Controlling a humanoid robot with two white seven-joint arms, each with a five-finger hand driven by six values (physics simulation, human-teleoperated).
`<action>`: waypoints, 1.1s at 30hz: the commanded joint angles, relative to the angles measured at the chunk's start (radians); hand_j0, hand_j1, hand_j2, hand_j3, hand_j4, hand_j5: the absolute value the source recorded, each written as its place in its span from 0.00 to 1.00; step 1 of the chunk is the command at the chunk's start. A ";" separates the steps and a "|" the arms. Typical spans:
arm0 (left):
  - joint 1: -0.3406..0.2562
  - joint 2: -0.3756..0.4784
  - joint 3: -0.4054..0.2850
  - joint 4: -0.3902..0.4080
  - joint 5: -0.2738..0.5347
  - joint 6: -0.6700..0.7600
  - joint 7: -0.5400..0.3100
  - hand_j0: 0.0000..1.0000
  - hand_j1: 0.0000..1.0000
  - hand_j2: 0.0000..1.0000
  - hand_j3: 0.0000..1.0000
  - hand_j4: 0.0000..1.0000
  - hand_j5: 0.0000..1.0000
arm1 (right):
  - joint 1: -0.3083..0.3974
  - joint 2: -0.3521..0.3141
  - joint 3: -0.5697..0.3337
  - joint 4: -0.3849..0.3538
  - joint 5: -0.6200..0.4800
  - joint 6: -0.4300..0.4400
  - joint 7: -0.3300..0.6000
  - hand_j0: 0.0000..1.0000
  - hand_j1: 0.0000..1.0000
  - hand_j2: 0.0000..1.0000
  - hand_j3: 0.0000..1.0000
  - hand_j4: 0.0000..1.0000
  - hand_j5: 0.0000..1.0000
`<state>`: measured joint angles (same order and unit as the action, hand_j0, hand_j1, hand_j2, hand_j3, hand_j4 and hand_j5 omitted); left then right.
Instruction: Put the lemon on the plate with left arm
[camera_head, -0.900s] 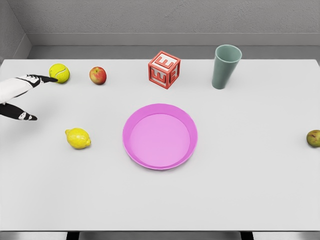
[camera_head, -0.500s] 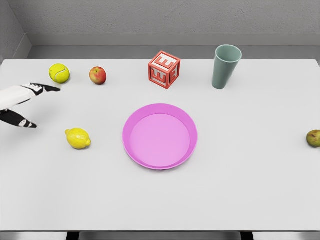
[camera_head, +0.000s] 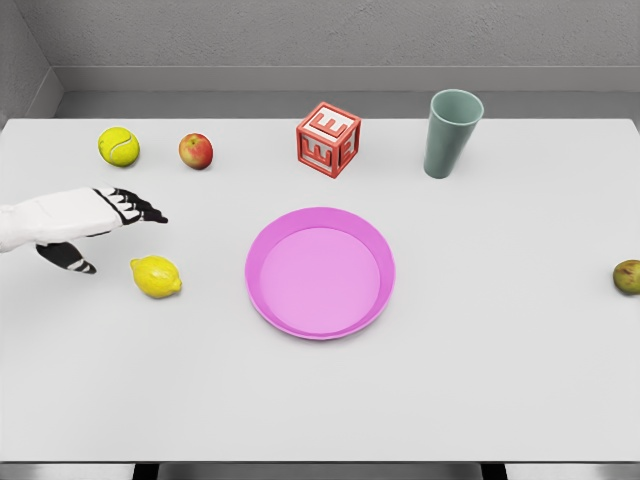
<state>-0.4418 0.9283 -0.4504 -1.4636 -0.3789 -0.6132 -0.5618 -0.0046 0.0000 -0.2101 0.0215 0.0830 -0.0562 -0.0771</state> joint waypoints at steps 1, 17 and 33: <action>0.000 -0.002 -0.027 -0.027 0.000 0.002 -0.001 1.00 1.00 1.00 1.00 1.00 1.00 | 0.000 0.000 0.000 0.001 0.000 -0.001 0.000 1.00 1.00 1.00 1.00 1.00 1.00; 0.002 -0.023 -0.085 -0.070 -0.026 0.002 -0.001 1.00 1.00 1.00 1.00 1.00 1.00 | 0.000 0.000 0.000 0.000 0.000 -0.001 0.000 1.00 1.00 1.00 1.00 1.00 1.00; -0.018 -0.058 -0.106 -0.063 -0.083 0.002 -0.001 1.00 1.00 1.00 1.00 1.00 1.00 | 0.000 0.000 0.000 0.000 0.000 -0.001 -0.001 1.00 1.00 1.00 1.00 1.00 1.00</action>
<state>-0.4602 0.8717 -0.5570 -1.5268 -0.4516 -0.6131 -0.5634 -0.0046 0.0000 -0.2101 0.0216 0.0830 -0.0560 -0.0771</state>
